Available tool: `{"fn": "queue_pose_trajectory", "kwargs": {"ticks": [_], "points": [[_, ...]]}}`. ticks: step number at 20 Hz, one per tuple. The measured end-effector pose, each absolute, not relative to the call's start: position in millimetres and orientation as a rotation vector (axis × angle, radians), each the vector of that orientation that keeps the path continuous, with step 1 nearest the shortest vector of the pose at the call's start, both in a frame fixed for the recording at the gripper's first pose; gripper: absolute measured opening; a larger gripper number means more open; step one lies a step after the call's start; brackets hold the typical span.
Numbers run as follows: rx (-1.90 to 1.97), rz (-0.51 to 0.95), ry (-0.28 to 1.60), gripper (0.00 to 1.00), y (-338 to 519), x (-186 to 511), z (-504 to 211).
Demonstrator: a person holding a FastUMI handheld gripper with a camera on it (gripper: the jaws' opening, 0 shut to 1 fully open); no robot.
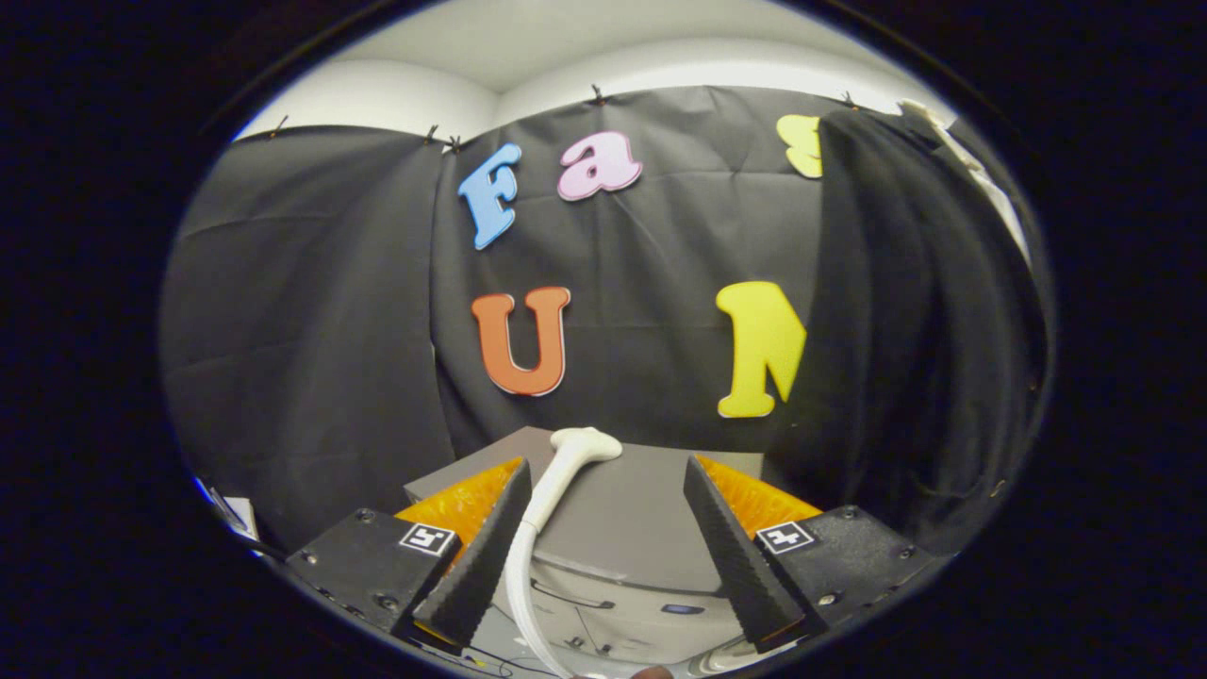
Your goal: Iron the clothes twice with a garment steamer, once on the left side and once on the right side.
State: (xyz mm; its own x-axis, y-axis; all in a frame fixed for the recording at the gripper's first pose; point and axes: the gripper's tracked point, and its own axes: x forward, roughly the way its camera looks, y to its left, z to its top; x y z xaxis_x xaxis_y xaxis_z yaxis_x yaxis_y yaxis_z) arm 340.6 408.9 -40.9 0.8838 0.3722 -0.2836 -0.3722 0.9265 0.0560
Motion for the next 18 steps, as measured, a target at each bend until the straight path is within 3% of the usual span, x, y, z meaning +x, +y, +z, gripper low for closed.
{"fn": "queue_pose_trajectory", "kwargs": {"ticks": [6, 10, 16, 18], "points": [[-0.003, 0.393, 0.508, 1.0, 473.4, 415.1, -109.1], [-0.074, 0.323, 0.606, 0.99, 492.7, 453.8, -149.0], [-0.096, 0.287, 0.761, 0.89, 506.1, 468.0, -192.1], [-0.115, 0.282, 0.754, 0.82, 507.5, 473.7, -187.0]]}}
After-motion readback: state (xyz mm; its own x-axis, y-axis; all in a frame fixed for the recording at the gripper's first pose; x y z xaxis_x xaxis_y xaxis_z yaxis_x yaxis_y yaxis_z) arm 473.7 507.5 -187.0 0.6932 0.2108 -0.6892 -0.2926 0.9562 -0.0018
